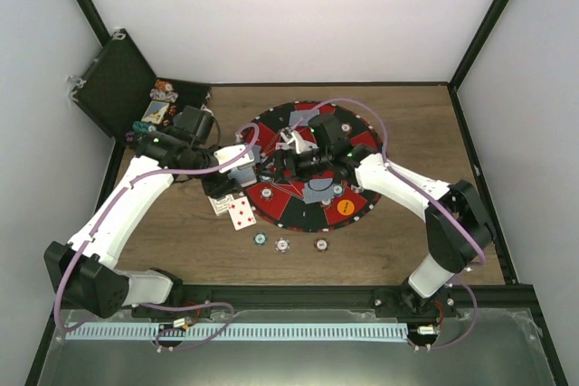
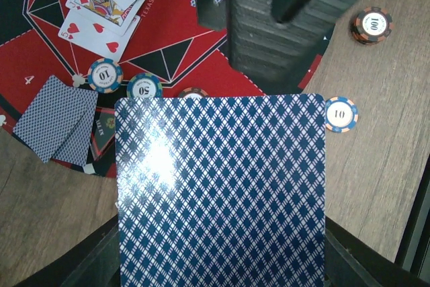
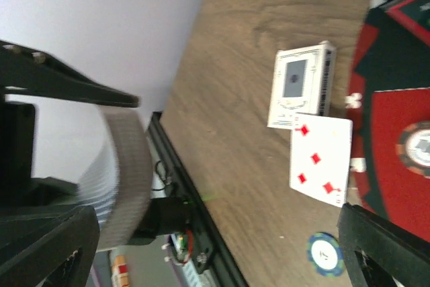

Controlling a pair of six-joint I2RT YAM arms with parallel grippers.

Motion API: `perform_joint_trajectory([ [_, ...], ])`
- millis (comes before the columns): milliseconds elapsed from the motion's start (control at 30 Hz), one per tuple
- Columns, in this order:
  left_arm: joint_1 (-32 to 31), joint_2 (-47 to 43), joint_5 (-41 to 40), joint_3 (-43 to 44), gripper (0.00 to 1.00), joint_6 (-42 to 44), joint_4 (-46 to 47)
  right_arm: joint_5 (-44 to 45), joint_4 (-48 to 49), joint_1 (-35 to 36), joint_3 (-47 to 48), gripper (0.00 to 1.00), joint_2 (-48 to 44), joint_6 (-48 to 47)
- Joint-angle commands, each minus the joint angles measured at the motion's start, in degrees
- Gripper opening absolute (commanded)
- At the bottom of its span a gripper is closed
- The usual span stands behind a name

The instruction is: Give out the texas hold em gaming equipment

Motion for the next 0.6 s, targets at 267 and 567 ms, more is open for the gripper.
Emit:
perform_joint_trajectory([
  [267, -0.52, -0.04, 1.98, 1.14, 0.05, -0.24, 1.49, -9.39, 11.42, 2.36, 1.35, 0.92, 4.02, 9.74],
  [567, -0.61, -0.56, 1.47, 0.28, 0.04, -0.05, 1.55, -12.6, 19.35, 3.82, 3.13, 0.88, 8.28, 15.37],
])
